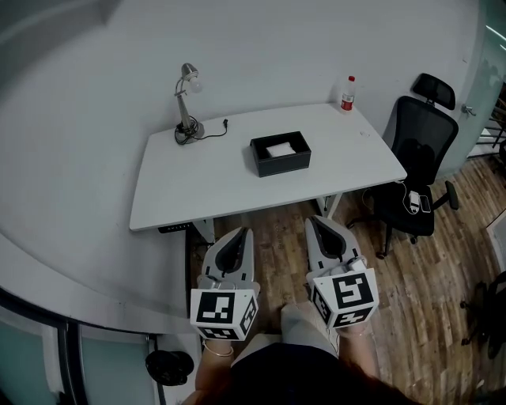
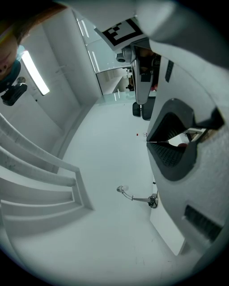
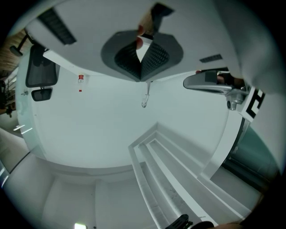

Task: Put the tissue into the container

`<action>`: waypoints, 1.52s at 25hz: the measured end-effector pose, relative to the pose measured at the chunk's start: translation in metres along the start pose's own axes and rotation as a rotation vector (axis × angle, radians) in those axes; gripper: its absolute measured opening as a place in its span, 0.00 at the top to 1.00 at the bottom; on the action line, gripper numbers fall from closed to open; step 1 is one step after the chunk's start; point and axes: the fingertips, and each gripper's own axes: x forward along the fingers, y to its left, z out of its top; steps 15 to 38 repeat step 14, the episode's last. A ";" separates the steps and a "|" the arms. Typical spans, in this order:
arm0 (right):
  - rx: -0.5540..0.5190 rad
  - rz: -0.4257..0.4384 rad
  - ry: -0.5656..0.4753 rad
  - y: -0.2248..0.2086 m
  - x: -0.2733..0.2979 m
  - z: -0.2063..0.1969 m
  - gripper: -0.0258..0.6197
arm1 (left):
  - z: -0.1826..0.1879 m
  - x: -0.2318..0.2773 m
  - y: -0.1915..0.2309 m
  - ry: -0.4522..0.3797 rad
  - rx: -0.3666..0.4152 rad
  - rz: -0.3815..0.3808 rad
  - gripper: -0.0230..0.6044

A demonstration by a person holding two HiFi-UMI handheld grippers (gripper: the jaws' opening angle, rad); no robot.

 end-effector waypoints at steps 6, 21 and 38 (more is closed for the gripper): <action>-0.012 -0.013 -0.006 0.005 -0.009 0.003 0.93 | -0.002 -0.007 -0.006 0.002 -0.005 -0.017 0.92; -0.021 -0.020 0.006 0.003 -0.009 -0.002 0.93 | -0.009 -0.002 -0.005 0.013 -0.013 -0.020 0.92; -0.021 -0.020 0.006 0.003 -0.009 -0.002 0.93 | -0.009 -0.002 -0.005 0.013 -0.013 -0.020 0.92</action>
